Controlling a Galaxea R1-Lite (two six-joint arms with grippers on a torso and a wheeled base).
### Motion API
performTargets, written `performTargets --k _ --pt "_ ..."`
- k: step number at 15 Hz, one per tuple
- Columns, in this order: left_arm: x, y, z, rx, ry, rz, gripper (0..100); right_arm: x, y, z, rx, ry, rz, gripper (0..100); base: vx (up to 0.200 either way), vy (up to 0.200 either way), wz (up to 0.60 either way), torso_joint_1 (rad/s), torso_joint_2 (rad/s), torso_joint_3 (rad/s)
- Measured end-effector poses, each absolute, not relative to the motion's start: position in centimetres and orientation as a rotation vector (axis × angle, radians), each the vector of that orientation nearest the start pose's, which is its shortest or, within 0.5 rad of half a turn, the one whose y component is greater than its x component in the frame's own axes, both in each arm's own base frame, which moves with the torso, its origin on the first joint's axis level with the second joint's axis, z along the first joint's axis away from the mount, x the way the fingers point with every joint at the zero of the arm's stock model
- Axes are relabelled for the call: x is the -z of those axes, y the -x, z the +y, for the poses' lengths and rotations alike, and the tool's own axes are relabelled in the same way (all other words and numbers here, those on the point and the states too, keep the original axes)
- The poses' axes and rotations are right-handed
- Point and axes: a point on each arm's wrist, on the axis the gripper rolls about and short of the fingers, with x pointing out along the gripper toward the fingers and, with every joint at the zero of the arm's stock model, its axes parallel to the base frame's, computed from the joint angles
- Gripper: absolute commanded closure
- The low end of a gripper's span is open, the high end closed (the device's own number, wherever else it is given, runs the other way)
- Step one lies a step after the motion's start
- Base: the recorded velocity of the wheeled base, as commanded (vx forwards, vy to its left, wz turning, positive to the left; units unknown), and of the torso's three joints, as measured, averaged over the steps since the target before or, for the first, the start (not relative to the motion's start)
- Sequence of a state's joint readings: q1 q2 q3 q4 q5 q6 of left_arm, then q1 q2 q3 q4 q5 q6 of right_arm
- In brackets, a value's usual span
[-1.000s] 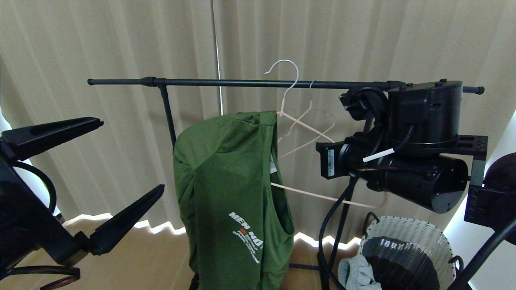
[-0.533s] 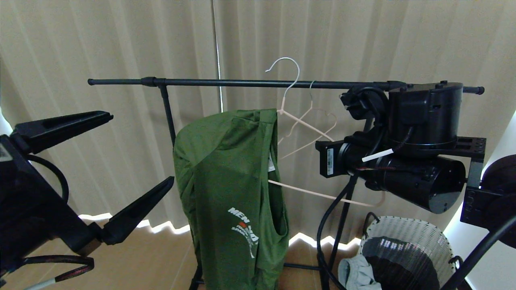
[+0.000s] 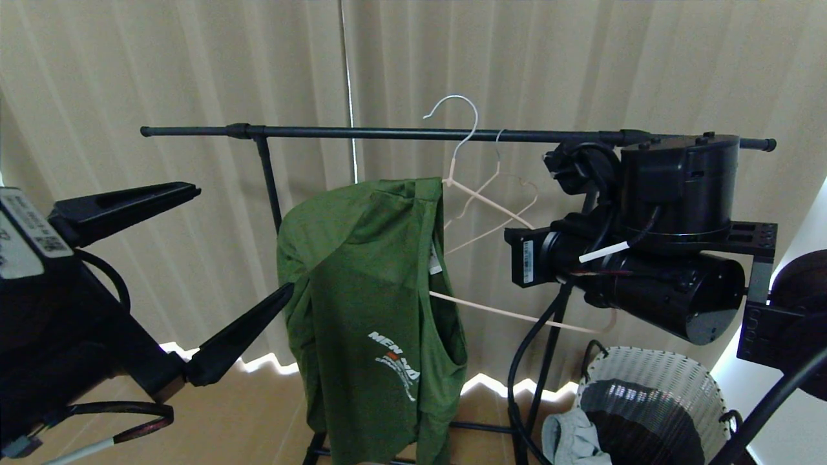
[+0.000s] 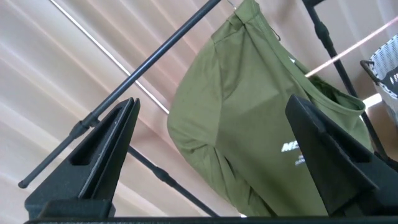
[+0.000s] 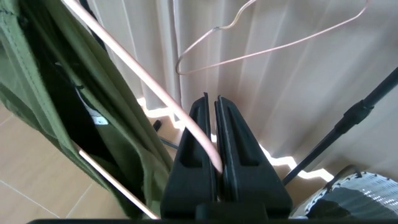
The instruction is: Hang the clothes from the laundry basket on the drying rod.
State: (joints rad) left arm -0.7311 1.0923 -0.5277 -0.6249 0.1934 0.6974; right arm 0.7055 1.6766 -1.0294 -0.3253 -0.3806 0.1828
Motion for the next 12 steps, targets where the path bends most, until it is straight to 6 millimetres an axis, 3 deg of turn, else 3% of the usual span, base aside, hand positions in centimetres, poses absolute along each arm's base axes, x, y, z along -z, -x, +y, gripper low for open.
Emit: performTargets --k 5,12 --pt "-24.7 -13.0 -10.6 0.480 -0.661 -0.220 0 -21.9 -24.0 19.2 -0.300 0.034 0.305 100 0.000 0.000 0.00 0.000 0.00 0.000" --pt "-25.8 -20.3 -11.1 0.565 -0.725 -0.236 0 -22.1 -22.9 17.2 -0.411 0.156 0.197 100 0.000 0.000 0.00 0.000 0.00 0.000"
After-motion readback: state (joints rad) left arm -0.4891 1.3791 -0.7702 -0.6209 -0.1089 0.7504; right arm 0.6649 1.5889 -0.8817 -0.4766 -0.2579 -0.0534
